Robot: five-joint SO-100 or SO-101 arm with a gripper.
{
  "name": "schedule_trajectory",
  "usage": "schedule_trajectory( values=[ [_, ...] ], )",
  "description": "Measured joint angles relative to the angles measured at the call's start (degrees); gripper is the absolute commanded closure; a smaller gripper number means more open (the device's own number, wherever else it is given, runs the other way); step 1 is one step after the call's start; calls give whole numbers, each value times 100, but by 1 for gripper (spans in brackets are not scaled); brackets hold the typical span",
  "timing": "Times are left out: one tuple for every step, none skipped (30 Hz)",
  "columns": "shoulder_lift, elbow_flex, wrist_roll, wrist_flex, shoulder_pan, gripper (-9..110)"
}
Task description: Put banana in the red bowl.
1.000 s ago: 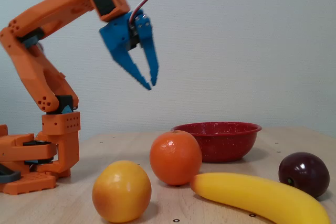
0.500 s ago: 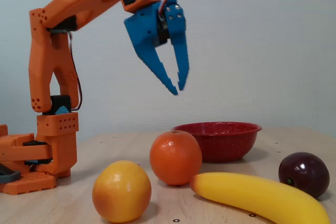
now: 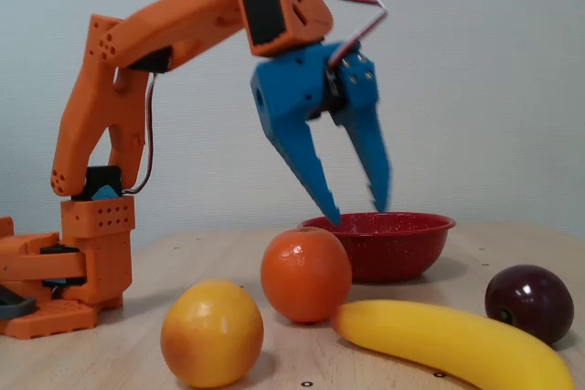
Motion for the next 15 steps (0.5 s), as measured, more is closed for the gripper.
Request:
schedule_trajectory(
  values=[
    [-176, -114, -123, 0, 35, 80],
    [-272, -202, -229, 0, 70, 79],
    [-431, -325, -378, 0, 114, 76],
    [-527, -431, -475, 0, 141, 74],
    [-677, -571, -598, 9, 167, 72],
    [-809, -712, -650, 35, 167, 70],
    [-967, -853, -694, 123, 176, 68],
    [-1107, -1002, -721, 193, 167, 67],
    [-1292, -1160, -712, 237, 149, 67],
    [-1371, -1257, -712, 255, 141, 67],
    [-1503, -1389, -756, 325, 141, 66],
    [-1608, -1503, -817, 369, 141, 65],
    [-1705, -1600, -826, 448, 141, 64],
    [-1811, -1652, -879, 492, 149, 63],
    [-1898, -1740, -896, 536, 158, 63]
  ],
)
